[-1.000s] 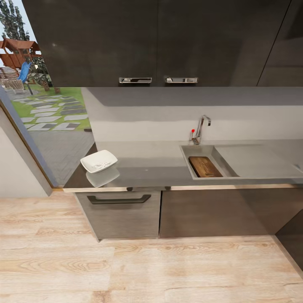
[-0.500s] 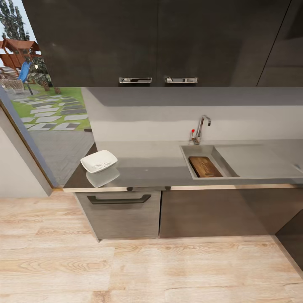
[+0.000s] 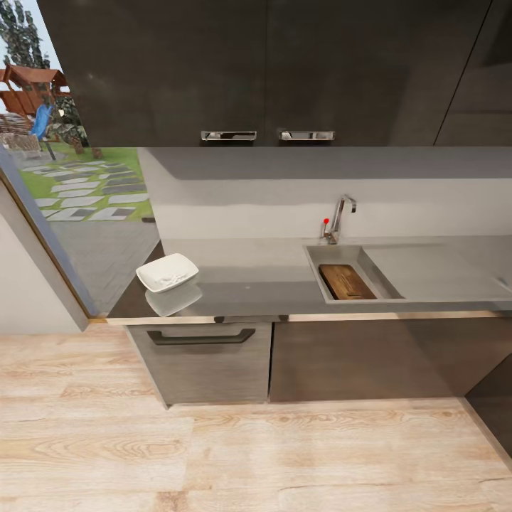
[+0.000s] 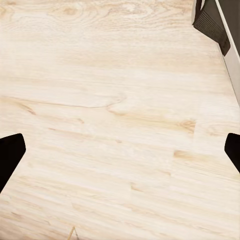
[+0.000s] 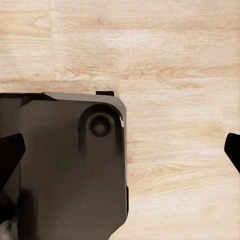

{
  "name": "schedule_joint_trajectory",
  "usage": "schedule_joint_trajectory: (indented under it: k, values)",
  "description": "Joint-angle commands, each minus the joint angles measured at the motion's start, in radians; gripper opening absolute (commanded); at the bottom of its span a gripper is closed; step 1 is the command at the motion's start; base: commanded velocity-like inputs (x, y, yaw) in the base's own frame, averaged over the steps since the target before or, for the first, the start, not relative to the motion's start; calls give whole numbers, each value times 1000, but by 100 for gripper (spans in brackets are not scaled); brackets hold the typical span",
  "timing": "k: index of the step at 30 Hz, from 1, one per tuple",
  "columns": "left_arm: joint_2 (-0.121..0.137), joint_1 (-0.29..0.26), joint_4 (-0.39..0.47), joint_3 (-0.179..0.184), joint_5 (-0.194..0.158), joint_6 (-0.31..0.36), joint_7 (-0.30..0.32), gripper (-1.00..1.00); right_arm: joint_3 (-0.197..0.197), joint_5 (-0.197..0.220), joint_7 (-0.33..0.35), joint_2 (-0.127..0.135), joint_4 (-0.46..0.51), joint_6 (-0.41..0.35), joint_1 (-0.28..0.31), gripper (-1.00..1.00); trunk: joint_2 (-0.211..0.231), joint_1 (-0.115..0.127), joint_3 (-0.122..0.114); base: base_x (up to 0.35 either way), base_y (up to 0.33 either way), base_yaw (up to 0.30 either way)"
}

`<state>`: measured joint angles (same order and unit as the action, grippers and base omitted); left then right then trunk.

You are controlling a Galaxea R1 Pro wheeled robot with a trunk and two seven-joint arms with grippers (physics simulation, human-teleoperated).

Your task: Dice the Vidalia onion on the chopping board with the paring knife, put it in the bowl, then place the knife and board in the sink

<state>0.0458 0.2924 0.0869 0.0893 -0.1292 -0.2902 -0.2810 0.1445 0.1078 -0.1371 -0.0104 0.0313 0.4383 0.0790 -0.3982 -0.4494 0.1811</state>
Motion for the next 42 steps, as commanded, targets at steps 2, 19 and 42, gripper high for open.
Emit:
schedule_joint_trajectory:
  k: [2,19,42]
  values:
    - [0,1,2,9,-10,-1,-3,100,9,10,-2,0,-1,3,1,100,-2,-1,2,0,0,0]
    - [0,1,2,9,-10,-1,-3,100,9,10,-2,0,-1,3,1,100,-2,-1,2,0,0,0]
    - [0,1,2,9,-10,-1,-3,100,9,10,-2,0,-1,3,1,100,-2,-1,2,0,0,0]
